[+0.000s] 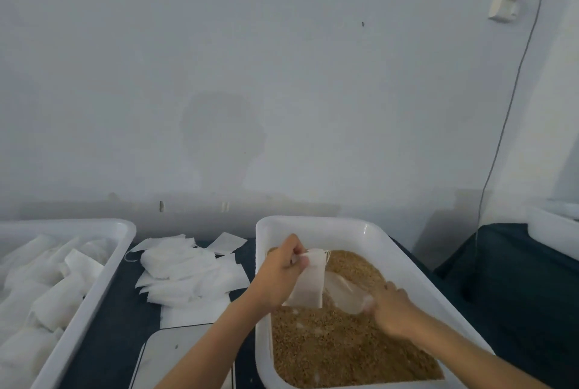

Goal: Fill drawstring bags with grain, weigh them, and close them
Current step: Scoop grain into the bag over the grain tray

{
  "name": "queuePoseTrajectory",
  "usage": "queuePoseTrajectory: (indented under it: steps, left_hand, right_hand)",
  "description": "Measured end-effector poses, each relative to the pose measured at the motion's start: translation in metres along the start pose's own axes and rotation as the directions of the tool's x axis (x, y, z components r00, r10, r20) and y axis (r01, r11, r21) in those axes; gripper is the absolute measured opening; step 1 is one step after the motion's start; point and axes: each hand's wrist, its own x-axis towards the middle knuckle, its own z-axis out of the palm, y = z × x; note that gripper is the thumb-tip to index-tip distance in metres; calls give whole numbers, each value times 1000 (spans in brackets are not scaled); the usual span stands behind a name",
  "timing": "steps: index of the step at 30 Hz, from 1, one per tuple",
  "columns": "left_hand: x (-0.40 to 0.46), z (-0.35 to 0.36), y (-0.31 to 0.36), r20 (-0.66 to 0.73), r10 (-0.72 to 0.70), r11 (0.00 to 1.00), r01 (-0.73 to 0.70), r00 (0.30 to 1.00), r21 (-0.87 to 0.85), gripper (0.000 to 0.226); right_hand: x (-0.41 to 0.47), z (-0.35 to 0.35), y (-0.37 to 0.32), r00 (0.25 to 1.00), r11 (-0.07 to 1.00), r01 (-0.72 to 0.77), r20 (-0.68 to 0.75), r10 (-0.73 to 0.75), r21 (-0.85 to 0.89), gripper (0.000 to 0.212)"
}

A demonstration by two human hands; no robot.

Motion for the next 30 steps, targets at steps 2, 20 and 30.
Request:
queuePoseTrajectory:
  steps: [2, 20, 30]
  left_hand:
    - [-2, -2, 5, 9, 27, 1000, -27, 1000, 1, 23]
    - [-12, -11, 31, -41, 84, 991, -87, 996, -100, 22]
    - [-25, -22, 37, -103, 49, 983, -66, 993, -172, 16]
  right_hand:
    - [-1, 10, -8, 1000, 997, -14, 17, 15, -73, 44]
    - [-29, -18, -37, 953, 31, 125, -111, -281, 992, 35]
    - [-38, -11, -55, 976, 105, 195, -183, -116, 975, 14]
